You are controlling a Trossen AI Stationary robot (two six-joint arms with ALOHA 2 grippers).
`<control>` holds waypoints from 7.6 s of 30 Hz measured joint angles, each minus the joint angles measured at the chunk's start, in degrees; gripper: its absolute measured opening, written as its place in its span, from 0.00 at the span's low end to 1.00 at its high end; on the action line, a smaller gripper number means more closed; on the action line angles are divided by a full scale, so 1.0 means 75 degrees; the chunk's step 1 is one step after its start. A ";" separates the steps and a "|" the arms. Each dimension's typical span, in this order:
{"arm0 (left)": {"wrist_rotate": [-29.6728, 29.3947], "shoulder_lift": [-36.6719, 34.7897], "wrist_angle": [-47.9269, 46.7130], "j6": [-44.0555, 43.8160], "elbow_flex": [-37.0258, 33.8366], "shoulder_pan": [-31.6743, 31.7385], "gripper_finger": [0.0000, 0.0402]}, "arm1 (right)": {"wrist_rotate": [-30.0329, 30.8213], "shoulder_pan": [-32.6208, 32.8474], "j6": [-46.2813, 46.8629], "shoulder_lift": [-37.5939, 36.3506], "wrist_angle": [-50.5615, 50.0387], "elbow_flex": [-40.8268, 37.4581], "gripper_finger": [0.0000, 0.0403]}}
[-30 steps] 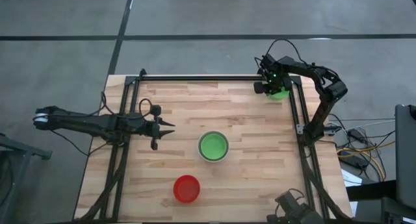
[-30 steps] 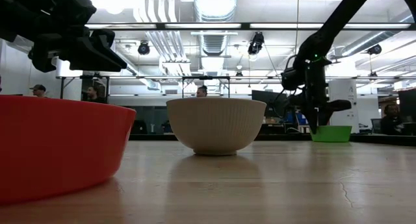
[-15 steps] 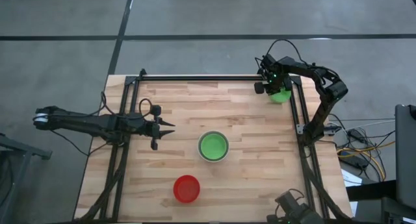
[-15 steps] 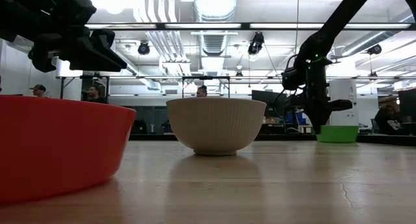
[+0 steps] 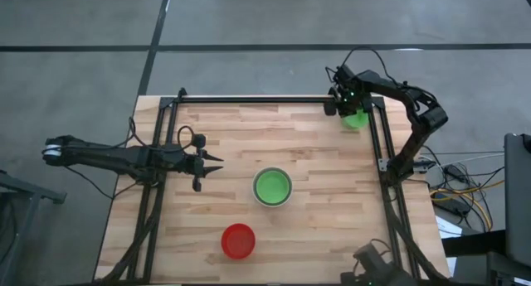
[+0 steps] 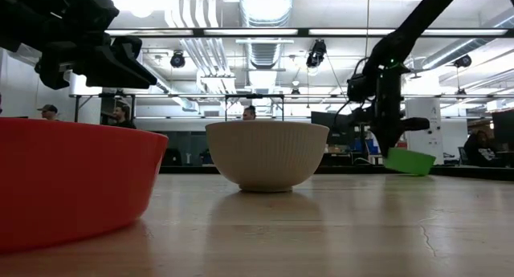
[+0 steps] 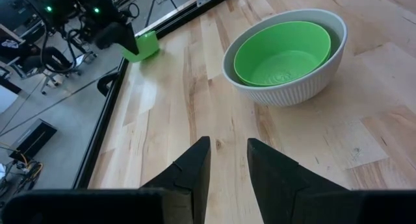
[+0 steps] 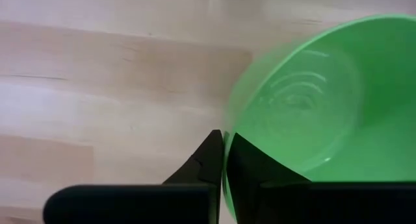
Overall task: Nest bowls inside each other
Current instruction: Stack the green bowl on top of the bottom green bowl
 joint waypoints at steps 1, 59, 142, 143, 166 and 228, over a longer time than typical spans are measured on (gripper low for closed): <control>-0.0001 0.0002 0.0000 0.0000 0.0000 0.0002 0.27 | 0.0000 0.0000 0.0001 -0.0075 -0.0003 0.0001 0.02; -0.0001 0.0002 -0.0001 0.0001 0.0000 0.0003 0.27 | 0.0703 0.5392 0.0472 -0.2155 0.0159 0.2412 0.03; -0.0001 0.0031 -0.0029 0.0002 0.0000 0.0003 0.27 | 0.0228 0.8886 0.2027 0.0605 0.1350 0.2983 0.03; -0.0001 0.0031 -0.0032 -0.0001 0.0000 0.0000 0.27 | 0.0207 0.8886 0.2002 0.0685 0.1349 0.2983 0.03; 0.0001 0.0031 -0.0059 0.0002 0.0000 0.0000 0.27 | 0.0207 0.8883 0.1742 0.1405 0.1366 0.2994 0.03; -0.0001 0.0031 -0.0061 0.0002 0.0000 0.0002 0.27 | -0.0029 0.8968 0.1741 0.1292 0.1617 0.2989 0.27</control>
